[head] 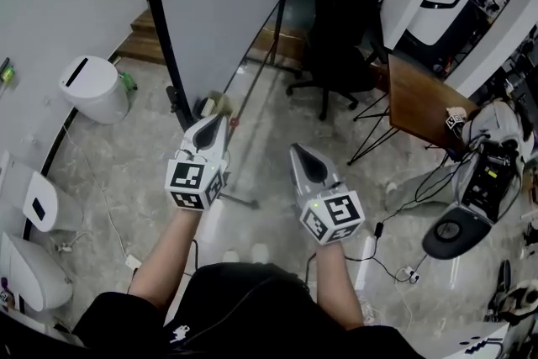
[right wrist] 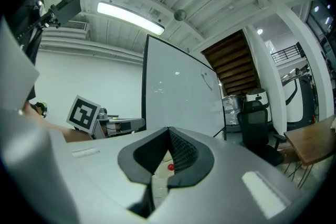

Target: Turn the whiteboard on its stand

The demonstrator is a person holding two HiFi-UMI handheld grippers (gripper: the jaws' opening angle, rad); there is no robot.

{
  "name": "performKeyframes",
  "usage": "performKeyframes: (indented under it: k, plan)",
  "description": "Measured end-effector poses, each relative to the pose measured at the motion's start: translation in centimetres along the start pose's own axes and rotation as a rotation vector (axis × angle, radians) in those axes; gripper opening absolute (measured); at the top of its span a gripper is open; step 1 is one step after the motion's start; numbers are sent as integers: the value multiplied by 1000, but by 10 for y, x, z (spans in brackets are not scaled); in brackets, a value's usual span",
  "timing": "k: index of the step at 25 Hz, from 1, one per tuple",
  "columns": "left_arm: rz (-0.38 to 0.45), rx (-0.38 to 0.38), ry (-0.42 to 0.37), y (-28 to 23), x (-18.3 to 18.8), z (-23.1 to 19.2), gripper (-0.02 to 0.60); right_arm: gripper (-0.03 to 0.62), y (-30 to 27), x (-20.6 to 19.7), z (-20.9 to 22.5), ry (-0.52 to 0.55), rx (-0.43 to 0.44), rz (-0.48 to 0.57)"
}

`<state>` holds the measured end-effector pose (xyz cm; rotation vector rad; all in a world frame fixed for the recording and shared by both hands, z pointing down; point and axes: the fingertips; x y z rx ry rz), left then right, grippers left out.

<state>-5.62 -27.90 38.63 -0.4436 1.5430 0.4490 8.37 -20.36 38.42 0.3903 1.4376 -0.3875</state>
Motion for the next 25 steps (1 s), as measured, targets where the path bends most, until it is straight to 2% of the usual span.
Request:
performKeyframes:
  k: [7, 12, 25]
  plan:
    - [-2, -25, 0, 1, -8, 11, 5, 8, -4, -2, 2, 5, -11, -9]
    - [-6, -20, 22, -1, -6, 10, 2, 8, -7, -2, 2, 11, -10, -9]
    - [-16, -14, 6, -6, -11, -5, 3, 8, -24, -4, -1, 21, 9, -21]
Point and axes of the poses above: the fingertips, and each gripper's own axes: y backward along the fingers, z to its right, x out of its top, and after that the axes turned 2 degrees about -x, right-handed
